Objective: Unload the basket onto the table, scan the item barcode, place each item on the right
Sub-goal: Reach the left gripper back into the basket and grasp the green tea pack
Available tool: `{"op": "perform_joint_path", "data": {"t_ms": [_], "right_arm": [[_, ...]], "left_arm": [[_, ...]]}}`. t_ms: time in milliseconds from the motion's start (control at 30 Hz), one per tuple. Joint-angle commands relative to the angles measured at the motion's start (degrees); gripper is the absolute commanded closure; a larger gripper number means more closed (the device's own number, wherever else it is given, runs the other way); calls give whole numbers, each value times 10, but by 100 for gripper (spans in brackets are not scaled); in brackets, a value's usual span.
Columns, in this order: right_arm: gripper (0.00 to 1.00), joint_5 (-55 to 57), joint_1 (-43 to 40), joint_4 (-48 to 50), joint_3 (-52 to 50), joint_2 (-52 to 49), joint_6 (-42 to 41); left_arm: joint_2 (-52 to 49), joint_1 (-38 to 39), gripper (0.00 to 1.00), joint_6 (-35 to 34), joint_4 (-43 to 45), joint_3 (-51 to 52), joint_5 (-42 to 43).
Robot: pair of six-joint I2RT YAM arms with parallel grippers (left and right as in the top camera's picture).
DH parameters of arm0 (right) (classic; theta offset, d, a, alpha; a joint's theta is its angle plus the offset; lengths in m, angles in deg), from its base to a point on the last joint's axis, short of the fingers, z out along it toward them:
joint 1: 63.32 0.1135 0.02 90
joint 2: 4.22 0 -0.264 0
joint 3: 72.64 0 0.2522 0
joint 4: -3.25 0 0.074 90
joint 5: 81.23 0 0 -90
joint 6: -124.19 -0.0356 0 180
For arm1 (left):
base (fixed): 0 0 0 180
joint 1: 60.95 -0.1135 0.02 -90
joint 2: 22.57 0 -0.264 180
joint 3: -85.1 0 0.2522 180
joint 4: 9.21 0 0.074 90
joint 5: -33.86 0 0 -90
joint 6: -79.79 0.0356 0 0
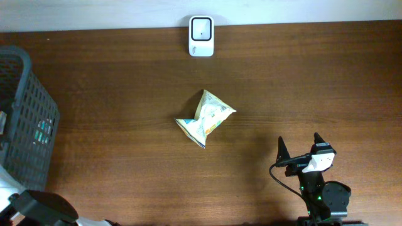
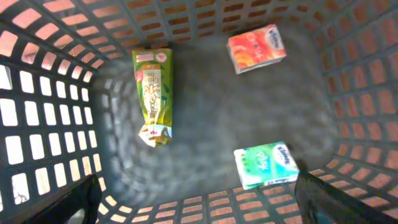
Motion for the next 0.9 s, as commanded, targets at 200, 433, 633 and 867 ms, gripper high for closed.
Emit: {"op": "perform_joint_path", "data": {"t_ms": [200,433,633,867], "right_arm": [[1,-3,-3,-2,-4,4,-4],[1,-3,-3,-2,-4,4,-4],[1,-3,-3,-2,-4,4,-4],[1,-3,-3,-2,-4,4,-4]], "left_arm": [[-79,-108,6,30,114,172,15],[-139,-115,8,81,179,204,17],[-154,-120,65,81,214,204,18],[-148,-119,100,81,209,198,45]]}}
